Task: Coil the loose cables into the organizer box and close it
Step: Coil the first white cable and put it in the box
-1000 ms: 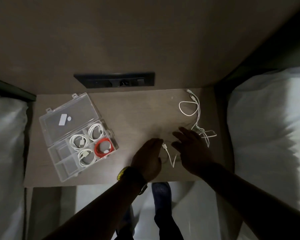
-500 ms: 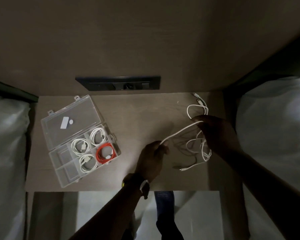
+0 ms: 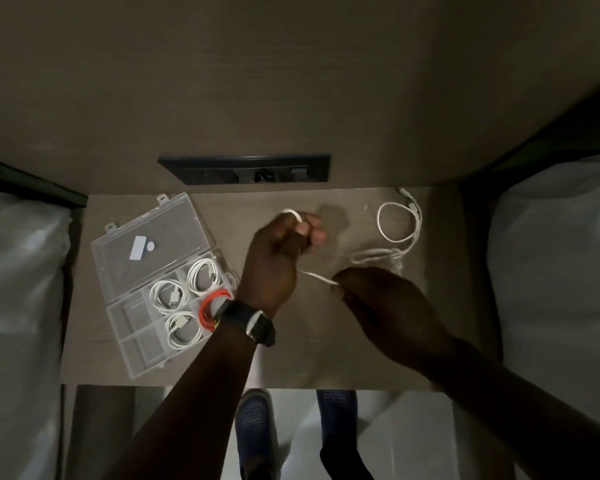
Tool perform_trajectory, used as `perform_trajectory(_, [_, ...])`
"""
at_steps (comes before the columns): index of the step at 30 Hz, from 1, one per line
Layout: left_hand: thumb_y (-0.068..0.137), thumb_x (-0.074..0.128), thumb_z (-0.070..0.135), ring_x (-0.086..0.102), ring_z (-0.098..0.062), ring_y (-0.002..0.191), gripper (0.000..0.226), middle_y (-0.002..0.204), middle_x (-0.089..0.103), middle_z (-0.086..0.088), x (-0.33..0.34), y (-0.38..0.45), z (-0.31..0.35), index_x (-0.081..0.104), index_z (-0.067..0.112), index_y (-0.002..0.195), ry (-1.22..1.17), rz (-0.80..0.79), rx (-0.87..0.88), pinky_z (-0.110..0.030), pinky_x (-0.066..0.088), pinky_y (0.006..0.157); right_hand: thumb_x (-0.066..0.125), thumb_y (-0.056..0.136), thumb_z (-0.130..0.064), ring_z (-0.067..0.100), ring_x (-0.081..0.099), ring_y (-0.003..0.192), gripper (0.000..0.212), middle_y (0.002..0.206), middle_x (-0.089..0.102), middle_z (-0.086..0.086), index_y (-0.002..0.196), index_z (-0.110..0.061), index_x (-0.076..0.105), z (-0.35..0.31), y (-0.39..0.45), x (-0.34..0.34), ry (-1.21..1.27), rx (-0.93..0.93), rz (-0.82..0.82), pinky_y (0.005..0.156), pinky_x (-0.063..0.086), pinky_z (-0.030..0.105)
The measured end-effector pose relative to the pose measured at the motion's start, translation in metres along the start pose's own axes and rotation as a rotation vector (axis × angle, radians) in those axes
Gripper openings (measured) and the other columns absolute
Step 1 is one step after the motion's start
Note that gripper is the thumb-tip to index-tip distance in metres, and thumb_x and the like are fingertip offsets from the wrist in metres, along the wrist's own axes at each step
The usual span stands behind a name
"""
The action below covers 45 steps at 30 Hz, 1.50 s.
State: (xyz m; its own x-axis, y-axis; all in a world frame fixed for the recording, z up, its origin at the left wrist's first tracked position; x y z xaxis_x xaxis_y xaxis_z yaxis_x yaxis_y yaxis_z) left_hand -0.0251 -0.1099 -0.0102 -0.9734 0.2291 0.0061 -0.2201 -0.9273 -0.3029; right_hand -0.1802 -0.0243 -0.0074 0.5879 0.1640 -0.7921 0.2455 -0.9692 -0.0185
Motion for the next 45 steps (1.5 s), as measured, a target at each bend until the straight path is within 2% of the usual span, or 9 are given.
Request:
perform_trajectory(3, [0.102,0.046,0.005,0.065,-0.028,0.07,0.026,0.075,0.068,-0.013,0.009,-0.015,-0.011,0.063,-0.006,0.086,0.232,-0.21,-0.021,-0.038,0.056,0.071,0.051,0.097,-0.03,0.017,0.062,0.084,0.016,0.092,0.067,-0.004,0.098,-0.022,0.064,0.013,0.019,-0.021,0.048,-0.099,0.091,0.07,0.052,0.035])
perform_trajectory(6, [0.102,0.049,0.02,0.046,-0.015,0.047,0.031,0.054,0.052,-0.001,0.015,-0.029,-0.015,0.065,0.002,0.082,-0.064,-0.196,-0.354,-0.024,0.037,0.045,0.062,0.09,-0.038,0.01,0.06,0.079,0.017,0.083,0.063,-0.009,0.088,-0.021,0.067,0.031,0.039,-0.03,0.144,-0.035,0.136,0.066,0.05,0.038])
perform_trajectory(10, [0.102,0.041,0.038,0.022,-0.007,0.045,0.041,0.054,0.033,0.004,0.02,-0.042,0.003,0.056,0.012,0.075,-0.602,-0.373,-0.592,-0.025,0.014,0.049,0.063,0.091,-0.039,0.009,0.063,0.074,0.022,0.076,0.065,-0.006,0.082,-0.019,0.068,0.042,0.044,-0.021,0.324,0.097,0.232,0.068,0.05,0.034])
perform_trajectory(17, [0.107,0.032,0.02,0.06,-0.01,0.067,0.036,0.075,0.062,0.001,0.001,-0.028,0.037,0.063,0.008,0.095,-1.307,-0.047,-0.157,-0.021,0.05,0.063,0.041,0.102,-0.032,0.007,0.058,0.073,0.024,0.081,0.063,-0.005,0.101,-0.021,0.062,0.034,0.007,0.01,0.219,0.064,0.019,0.065,0.047,0.032])
perform_trajectory(22, [0.103,0.042,0.009,0.069,-0.032,0.091,0.021,0.089,0.069,-0.014,-0.006,-0.018,0.008,0.062,0.004,0.096,-0.275,0.247,0.103,-0.039,0.056,0.083,0.054,0.097,-0.019,0.017,0.063,0.092,0.023,0.103,0.07,0.0,0.117,-0.016,0.065,0.013,-0.003,0.009,0.065,-0.116,-0.031,0.079,0.048,0.029])
perform_trajectory(26, [0.102,0.047,0.012,0.067,-0.028,0.074,0.025,0.077,0.069,-0.011,0.008,-0.033,-0.02,0.061,0.004,0.083,0.572,-0.116,0.095,-0.047,0.054,0.075,0.056,0.093,-0.019,0.023,0.06,0.084,0.019,0.09,0.068,0.002,0.107,-0.017,0.068,0.017,0.013,-0.018,-0.049,-0.169,0.028,0.071,0.048,0.035])
perform_trajectory(34, [0.095,0.054,0.038,0.028,-0.006,0.036,0.039,0.047,0.034,0.006,0.02,-0.061,0.009,0.059,0.013,0.066,-0.443,-0.417,-0.495,-0.018,0.021,0.038,0.054,0.093,-0.017,0.026,0.059,0.087,0.015,0.091,0.07,0.003,0.096,-0.014,0.068,0.038,0.022,-0.021,-0.095,-0.106,0.192,0.075,0.048,0.039])
perform_trajectory(38, [0.098,0.041,0.032,0.021,-0.005,0.041,0.03,0.05,0.027,0.009,0.004,-0.068,0.036,0.047,0.017,0.073,-1.058,-0.37,-0.307,-0.018,0.018,0.044,0.053,0.097,-0.032,0.009,0.055,0.073,0.017,0.084,0.068,-0.005,0.103,-0.02,0.063,0.041,0.021,-0.014,-0.008,0.051,0.25,0.067,0.049,0.03])
perform_trajectory(45, [0.108,0.017,0.037,0.023,-0.005,0.046,0.046,0.056,0.026,0.01,-0.034,-0.08,0.054,0.04,0.017,0.073,-1.306,-0.287,-0.015,-0.021,0.019,0.05,0.045,0.101,-0.036,0.031,0.066,0.083,0.027,0.089,0.072,0.008,0.097,-0.018,0.064,0.089,0.01,0.007,-0.147,0.258,0.068,0.074,0.053,0.039])
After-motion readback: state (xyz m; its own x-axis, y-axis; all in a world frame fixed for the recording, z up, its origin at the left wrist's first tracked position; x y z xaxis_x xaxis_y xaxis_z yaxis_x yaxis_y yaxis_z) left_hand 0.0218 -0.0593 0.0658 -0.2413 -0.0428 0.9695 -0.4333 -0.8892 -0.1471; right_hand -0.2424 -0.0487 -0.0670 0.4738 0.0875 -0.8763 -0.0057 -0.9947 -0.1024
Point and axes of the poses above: each hand's wrist, its own y-axis towards the middle knuckle, its own x-axis out of the palm, z = x × y, the point moved 2 cm from there along y, towards the middle knuckle
